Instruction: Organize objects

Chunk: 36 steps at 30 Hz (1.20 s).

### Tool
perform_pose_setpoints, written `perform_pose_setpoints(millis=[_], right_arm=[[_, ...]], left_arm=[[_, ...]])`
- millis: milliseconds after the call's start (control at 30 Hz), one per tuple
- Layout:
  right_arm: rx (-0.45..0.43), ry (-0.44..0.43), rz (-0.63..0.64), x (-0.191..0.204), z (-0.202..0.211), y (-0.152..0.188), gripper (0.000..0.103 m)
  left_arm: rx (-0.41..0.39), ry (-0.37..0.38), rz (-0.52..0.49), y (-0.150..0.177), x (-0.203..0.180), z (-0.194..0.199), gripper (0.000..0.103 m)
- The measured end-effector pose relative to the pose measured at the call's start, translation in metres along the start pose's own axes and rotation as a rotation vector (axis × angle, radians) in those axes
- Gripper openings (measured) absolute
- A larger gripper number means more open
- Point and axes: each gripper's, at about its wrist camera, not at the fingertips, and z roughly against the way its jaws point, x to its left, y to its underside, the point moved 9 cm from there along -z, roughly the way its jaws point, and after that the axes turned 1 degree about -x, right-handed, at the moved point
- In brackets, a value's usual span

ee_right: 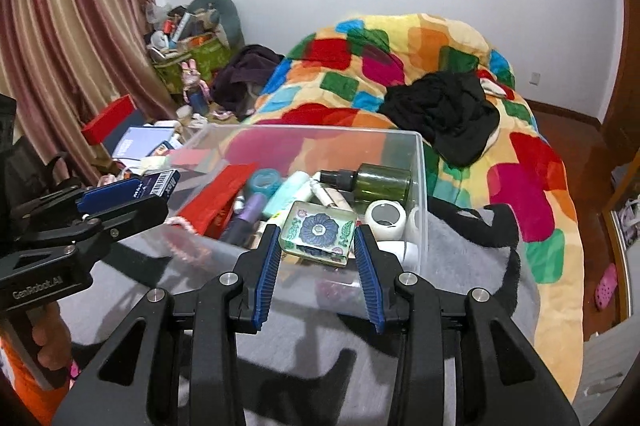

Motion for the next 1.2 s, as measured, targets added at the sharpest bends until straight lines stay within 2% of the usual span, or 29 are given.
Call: perform_pose_setpoints(millis=[200,333,567,733,967,1200], right_arm=[[0.043,0.006,-0.003,-0.003,-0.022,-0.001,0.035],[0.052,-0.007,0.026,0.003,-0.023,0.004,0.035],[0.027,-0.024,0.053,0.009,-0.011,0.003,0.036],[-0.005,-0.034,0.069,0.015,0.005,0.003,0.037],[-0.095,-0.038,0.089,0.025,0.034,0.001,0.056],[-0.173,-0.024,0.078,0.028,0.055,0.004,0.079]], left_arm=[[0.055,0.010,0.012,0.005,0.002,-0.023,0.050],[0.060,0.015,0.008,0.010,0.000,-0.025,0.050],[0.025,0.006,-0.012,0.009,-0.002,-0.013,0.052],[-0.041,-0.028,-0.033,0.007,-0.002,0.006,0.061],[-0.128,-0.062,-0.069,0.013,-0.003,0.032,0.071],[-0.206,-0.086,-0.073,0.021,-0.004,0.053,0.092]])
